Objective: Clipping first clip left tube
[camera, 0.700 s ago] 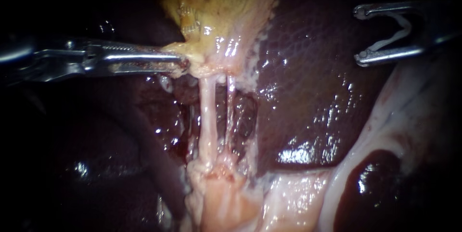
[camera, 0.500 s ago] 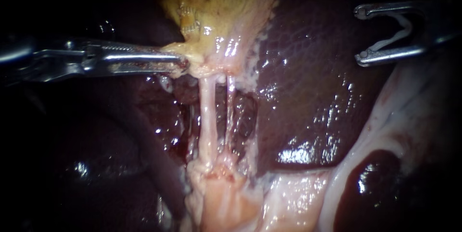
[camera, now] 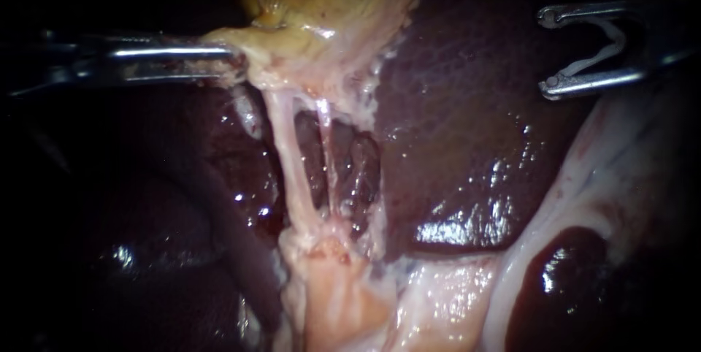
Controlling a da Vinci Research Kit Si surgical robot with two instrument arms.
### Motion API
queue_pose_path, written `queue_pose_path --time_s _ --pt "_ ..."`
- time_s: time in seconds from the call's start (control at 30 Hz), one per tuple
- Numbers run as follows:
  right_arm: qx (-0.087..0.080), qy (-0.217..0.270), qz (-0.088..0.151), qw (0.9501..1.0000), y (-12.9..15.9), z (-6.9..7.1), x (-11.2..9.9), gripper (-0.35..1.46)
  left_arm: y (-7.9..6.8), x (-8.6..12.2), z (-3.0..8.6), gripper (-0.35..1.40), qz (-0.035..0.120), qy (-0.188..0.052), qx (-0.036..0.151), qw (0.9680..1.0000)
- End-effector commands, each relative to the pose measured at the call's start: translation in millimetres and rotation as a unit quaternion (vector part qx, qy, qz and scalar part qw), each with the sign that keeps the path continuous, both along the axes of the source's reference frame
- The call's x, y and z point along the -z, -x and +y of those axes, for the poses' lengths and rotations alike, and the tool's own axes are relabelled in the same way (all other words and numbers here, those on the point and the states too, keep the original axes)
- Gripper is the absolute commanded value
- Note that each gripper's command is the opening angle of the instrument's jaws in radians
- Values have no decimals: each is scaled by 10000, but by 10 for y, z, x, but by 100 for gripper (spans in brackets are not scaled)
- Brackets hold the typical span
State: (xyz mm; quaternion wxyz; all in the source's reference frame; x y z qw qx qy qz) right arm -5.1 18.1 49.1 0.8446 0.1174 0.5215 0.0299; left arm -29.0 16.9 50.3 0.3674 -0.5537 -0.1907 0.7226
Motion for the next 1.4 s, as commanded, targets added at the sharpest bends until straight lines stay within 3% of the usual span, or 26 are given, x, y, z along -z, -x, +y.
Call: queue_pose_path --time_s 0.03,0.47,0.63,0.93,1.4 --pt "-1 -2 1 10000 0 0 0 45 -2 4 1 -35 -12 8 22 10000" --pt "40 -31 50 10000 -14 -9 9 46 -5 10 -2 -35 -27 19 64 10000" --pt "142 -69 158 9998 -36 -25 20 46 -5 10 -2 -35 -27 20 65 10000" --pt "166 -371 281 9988 -86 -60 38 47 -3 10 -1 -35 -25 19 69 10000" --pt "-29 -1047 228 9942 -170 -112 36 47 -3 13 -3 -35 -17 19 77 10000"
